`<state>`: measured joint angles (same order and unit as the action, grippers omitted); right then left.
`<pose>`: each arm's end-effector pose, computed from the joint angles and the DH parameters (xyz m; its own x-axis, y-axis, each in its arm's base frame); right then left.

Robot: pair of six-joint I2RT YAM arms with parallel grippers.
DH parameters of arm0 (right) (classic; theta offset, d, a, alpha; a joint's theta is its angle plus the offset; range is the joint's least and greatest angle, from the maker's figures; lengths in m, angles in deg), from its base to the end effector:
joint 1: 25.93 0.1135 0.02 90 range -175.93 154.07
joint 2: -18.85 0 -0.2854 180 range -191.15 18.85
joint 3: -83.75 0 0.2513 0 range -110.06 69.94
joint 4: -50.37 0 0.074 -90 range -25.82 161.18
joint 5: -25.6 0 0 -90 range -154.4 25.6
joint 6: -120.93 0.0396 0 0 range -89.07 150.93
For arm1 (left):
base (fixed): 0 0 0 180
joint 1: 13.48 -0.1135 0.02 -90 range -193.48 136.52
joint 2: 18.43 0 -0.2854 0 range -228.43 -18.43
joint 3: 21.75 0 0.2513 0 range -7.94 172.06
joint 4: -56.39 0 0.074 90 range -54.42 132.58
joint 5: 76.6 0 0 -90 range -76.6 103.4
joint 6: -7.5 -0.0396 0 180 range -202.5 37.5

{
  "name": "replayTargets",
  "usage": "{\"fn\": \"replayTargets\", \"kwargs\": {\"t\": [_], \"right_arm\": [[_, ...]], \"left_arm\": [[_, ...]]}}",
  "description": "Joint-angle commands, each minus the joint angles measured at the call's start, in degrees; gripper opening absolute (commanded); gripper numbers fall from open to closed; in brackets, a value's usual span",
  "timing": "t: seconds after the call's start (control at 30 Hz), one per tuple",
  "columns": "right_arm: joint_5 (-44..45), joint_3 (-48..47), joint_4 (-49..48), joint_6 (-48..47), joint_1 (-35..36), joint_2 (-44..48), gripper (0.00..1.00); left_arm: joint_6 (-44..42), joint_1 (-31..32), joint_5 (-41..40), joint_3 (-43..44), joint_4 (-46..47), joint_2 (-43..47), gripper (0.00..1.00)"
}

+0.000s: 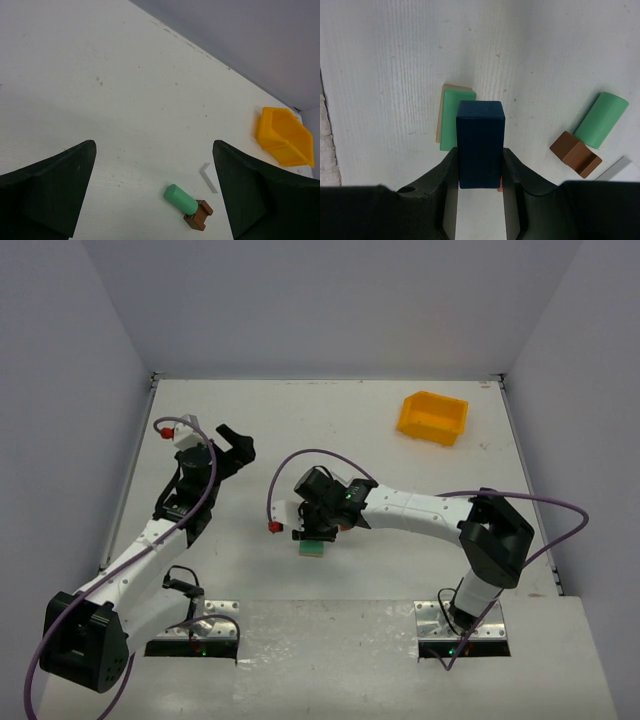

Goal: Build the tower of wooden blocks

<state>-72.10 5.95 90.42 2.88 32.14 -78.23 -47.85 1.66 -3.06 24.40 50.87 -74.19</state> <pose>0.1807 0.3000 0.2163 0.0110 -0.8634 -0.5044 -0.9881 0.0681 -0.1382 0.2107 -0.0454 0.2783 -0.1996 -0.5109 -0.8362 -0.1544 0.8591 -0.4880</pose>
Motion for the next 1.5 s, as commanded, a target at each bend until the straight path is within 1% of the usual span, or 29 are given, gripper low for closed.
{"fn": "replayTargets", "kwargs": {"t": [0.0,0.07,0.13,0.23,0.57,1.03,1.47], "right_arm": [[-1.4,-0.5,-0.5,0.4,0.8,0.8,0.1],[-1.5,-1.2,0.1,1.2,1.0,0.0,0.11],[-2.2,-3.3,1.9,3.0,1.1,-0.9,0.14],[-1.6,-5.0,2.8,6.4,1.2,-1.6,0.14],[-0.1,-5.2,3.1,9.5,1.2,-2.9,0.15],[0.0,-3.6,1.7,9.0,1.2,-3.7,0.16],[0.1,-4.1,1.4,9.1,1.2,-4.7,0.18]], "left_arm": [[0.3,0.0,-0.2,-0.1,2.1,-0.4,1.0],[0.2,0.1,0.4,0.4,2.3,-1.3,1.0],[0.2,0.1,1.0,1.0,1.3,-1.8,1.0],[0.2,0.1,1.3,0.9,1.4,-1.7,1.0],[0.4,0.1,0.5,0.6,1.1,-0.9,1.0],[0.4,0.1,0.4,0.7,0.9,-1.3,1.0],[0.2,0.1,0.6,1.2,0.9,-2.6,1.0]]}}
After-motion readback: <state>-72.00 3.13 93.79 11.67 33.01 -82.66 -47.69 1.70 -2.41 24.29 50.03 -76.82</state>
